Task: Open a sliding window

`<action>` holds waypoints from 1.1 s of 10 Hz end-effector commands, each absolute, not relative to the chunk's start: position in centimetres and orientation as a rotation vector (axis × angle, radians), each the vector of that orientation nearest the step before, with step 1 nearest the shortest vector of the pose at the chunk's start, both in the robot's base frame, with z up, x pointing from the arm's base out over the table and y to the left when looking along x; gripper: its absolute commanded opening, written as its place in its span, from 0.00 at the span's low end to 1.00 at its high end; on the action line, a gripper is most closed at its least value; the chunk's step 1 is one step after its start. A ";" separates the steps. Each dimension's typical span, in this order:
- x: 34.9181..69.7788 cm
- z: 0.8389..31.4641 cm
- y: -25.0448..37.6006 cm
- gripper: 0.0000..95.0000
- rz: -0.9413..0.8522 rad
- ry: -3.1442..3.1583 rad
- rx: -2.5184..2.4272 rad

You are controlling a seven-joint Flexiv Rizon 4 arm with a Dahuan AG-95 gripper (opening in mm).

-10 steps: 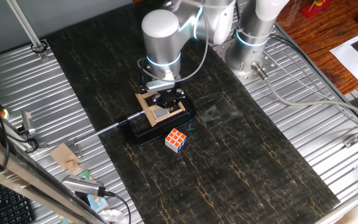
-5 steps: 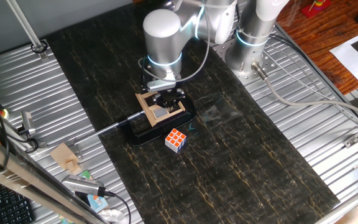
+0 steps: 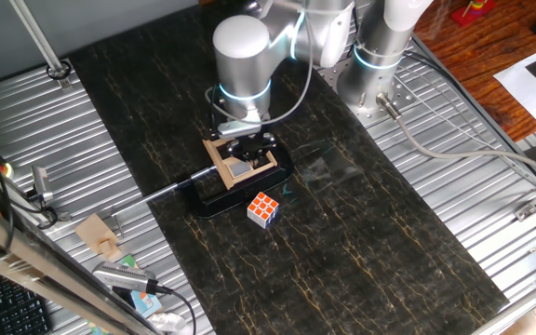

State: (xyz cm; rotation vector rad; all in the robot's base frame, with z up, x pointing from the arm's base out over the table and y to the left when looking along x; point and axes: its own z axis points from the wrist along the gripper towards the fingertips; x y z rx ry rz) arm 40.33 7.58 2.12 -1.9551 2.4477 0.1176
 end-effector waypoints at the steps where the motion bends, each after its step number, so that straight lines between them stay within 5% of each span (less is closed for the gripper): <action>1: 40.1 2.3 7.4 0.00 0.097 2.455 -1.943; 4: 39.9 3.3 7.4 0.00 0.138 2.631 -1.719; 11: 37.5 9.1 8.6 0.00 0.130 3.185 -0.285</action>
